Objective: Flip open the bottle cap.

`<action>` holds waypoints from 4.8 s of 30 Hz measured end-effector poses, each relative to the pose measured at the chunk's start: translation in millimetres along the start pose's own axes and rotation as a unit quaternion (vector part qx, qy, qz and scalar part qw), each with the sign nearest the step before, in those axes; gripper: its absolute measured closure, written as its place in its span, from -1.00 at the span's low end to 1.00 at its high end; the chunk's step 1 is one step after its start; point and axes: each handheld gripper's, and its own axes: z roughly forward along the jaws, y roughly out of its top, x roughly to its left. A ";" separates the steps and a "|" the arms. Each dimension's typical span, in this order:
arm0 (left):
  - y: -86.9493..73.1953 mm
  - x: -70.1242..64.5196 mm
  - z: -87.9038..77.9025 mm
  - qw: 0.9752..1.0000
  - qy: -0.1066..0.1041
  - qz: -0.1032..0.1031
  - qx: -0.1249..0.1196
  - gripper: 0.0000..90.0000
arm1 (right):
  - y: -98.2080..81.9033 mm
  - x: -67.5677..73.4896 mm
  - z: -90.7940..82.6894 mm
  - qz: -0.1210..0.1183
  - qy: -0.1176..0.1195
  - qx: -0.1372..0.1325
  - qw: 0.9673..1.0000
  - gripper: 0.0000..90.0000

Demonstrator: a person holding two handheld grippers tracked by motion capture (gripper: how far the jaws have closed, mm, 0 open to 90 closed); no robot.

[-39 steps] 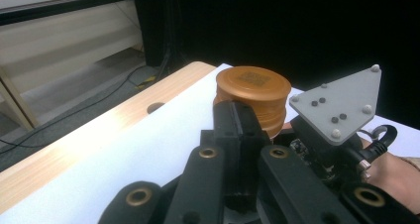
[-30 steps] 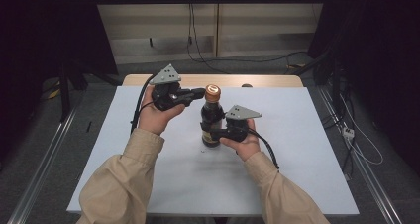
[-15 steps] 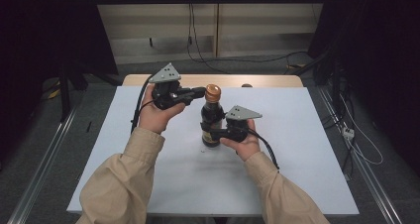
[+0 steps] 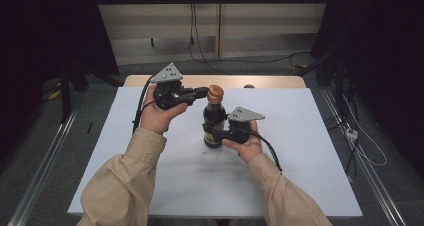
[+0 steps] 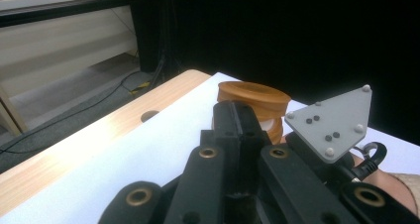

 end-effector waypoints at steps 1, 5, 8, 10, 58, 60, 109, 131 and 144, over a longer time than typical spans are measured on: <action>0.4 0.1 0.3 1.000 0.000 0.000 -0.001 1.00 | -0.2 0.0 0.1 0.001 0.000 -0.001 1.000 -0.32; 2.2 0.0 0.5 1.000 0.000 -0.004 -0.005 1.00 | -0.1 0.0 0.2 0.001 0.000 -0.001 1.000 -0.32; 3.5 0.0 1.2 1.000 0.001 -0.002 -0.004 1.00 | -0.2 -0.3 0.2 0.002 0.000 -0.001 1.000 -0.32; 4.0 -0.6 1.8 1.000 0.001 -0.001 -0.003 1.00 | -0.4 -0.5 0.1 0.003 -0.001 -0.002 1.000 -0.32; 9.7 -4.0 1.7 0.997 -0.029 0.032 0.063 1.00 | -1.4 -1.7 1.4 0.003 0.003 -0.005 1.000 -0.32; 10.2 -4.5 2.4 0.997 -0.027 0.030 0.061 1.00 | -1.4 -1.9 1.3 0.003 0.003 -0.004 1.000 -0.32; 14.4 -13.2 2.4 0.999 -0.019 0.026 0.004 1.00 | -1.1 -0.2 2.3 -0.005 -0.002 -0.001 1.000 -0.36; -4.9 -6.6 -11.2 1.000 0.020 0.001 0.003 -0.30 | -0.6 -3.5 -6.6 0.010 -0.015 0.026 1.000 -0.72; -14.7 -5.8 -15.2 0.999 0.036 -0.012 -0.009 -0.78 | 0.2 -4.4 -14.3 0.011 -0.014 0.028 0.999 -0.75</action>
